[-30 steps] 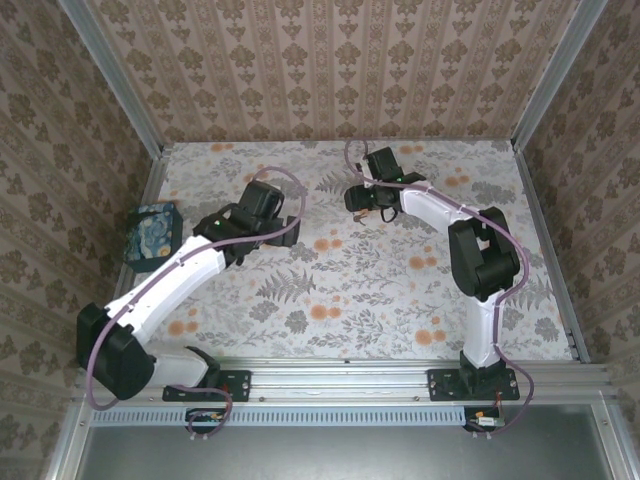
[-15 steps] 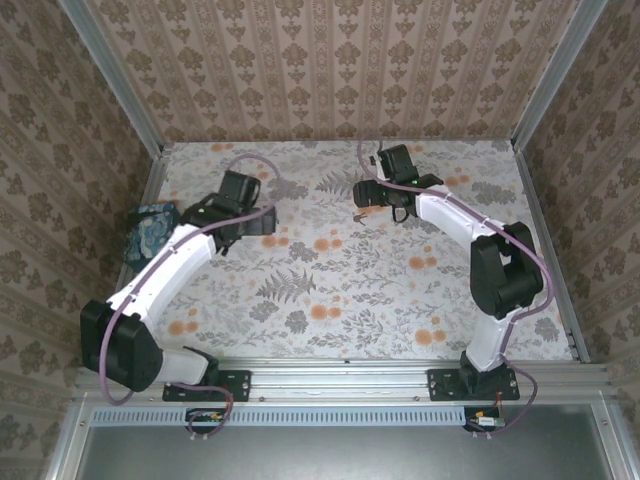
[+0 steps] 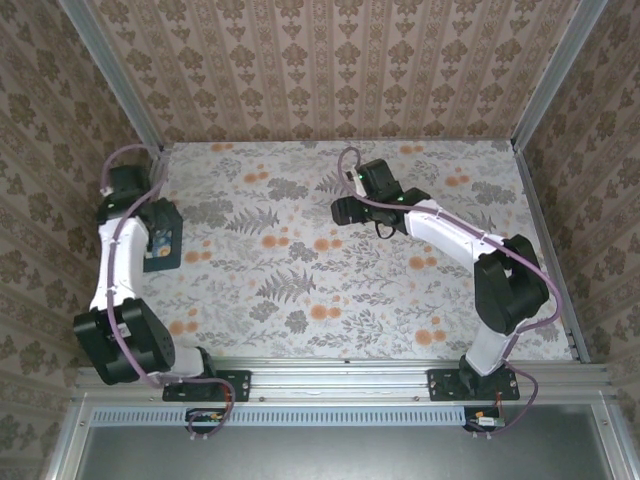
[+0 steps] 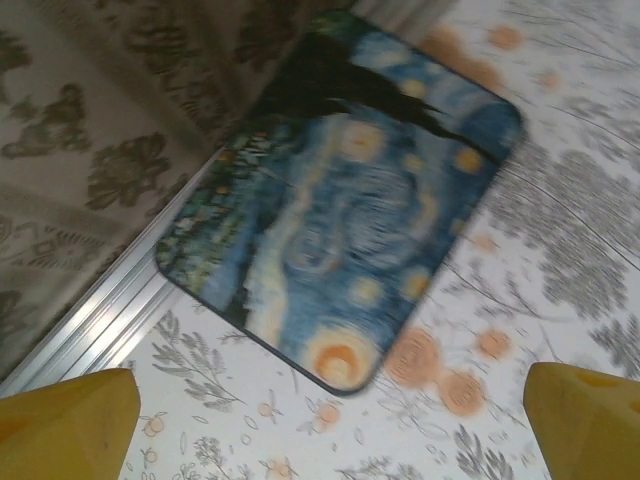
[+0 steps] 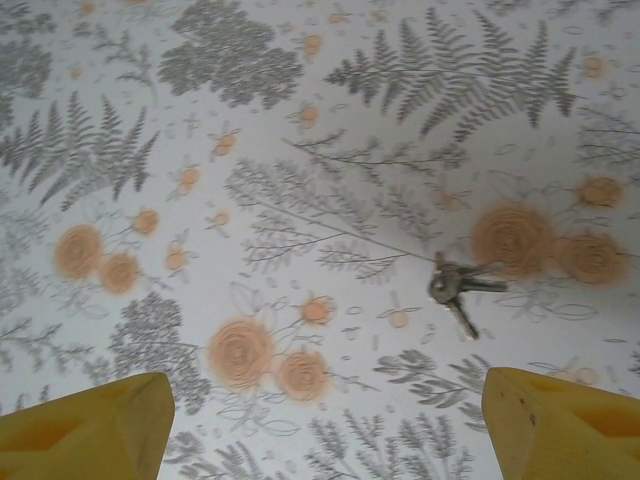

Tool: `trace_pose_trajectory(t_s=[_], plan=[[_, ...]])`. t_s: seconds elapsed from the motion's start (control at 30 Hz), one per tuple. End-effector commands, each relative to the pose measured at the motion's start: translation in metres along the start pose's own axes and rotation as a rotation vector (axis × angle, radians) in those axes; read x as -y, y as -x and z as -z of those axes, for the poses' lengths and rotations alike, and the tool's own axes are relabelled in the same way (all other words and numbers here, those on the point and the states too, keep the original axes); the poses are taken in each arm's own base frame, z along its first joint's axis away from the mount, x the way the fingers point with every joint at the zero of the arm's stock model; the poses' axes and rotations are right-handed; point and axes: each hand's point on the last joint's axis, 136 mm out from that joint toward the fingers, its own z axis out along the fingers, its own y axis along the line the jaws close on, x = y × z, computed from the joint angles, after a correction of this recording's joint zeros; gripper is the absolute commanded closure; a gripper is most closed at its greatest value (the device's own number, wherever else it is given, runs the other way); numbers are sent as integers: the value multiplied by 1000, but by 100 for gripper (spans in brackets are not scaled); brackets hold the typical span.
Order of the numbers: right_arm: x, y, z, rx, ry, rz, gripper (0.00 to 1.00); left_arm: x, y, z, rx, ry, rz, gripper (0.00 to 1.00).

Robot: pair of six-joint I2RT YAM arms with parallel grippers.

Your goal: Unlock a padlock with a key

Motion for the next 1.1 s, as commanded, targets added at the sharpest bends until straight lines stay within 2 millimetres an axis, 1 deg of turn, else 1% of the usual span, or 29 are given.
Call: trace_pose_trajectory(t_s=[0.0,0.13,0.23,0.37,0.53,0.67,0.73,0.87,0.97,1.07], plan=[[-19,-4,18,-6,44,5,18,-11,19,-19,1,-51,101,0],[-30,-13,20,-30,63,10,18,-30,38,-44,-7,-101,159,0],[-39,-16,21,-47,75,30,18,-35,45,-67,-29,-149,187,0],[-46,-14,22,-56,79,52,18,-28,48,-94,-60,-181,153,0],[-50,-12,22,-64,78,61,18,-17,51,-126,-99,-251,138,1],[-48,-15,22,-75,72,70,18,-3,47,-143,-148,-321,97,3],[-46,-18,22,-85,61,77,18,9,44,-144,-166,-352,41,4],[-43,-21,23,-93,49,89,18,52,33,-132,-183,-413,-155,6],[-42,-22,25,-90,50,87,18,96,17,-121,-195,-485,-328,8],[-38,-26,29,-93,45,85,18,135,-3,-111,-210,-528,-477,8]])
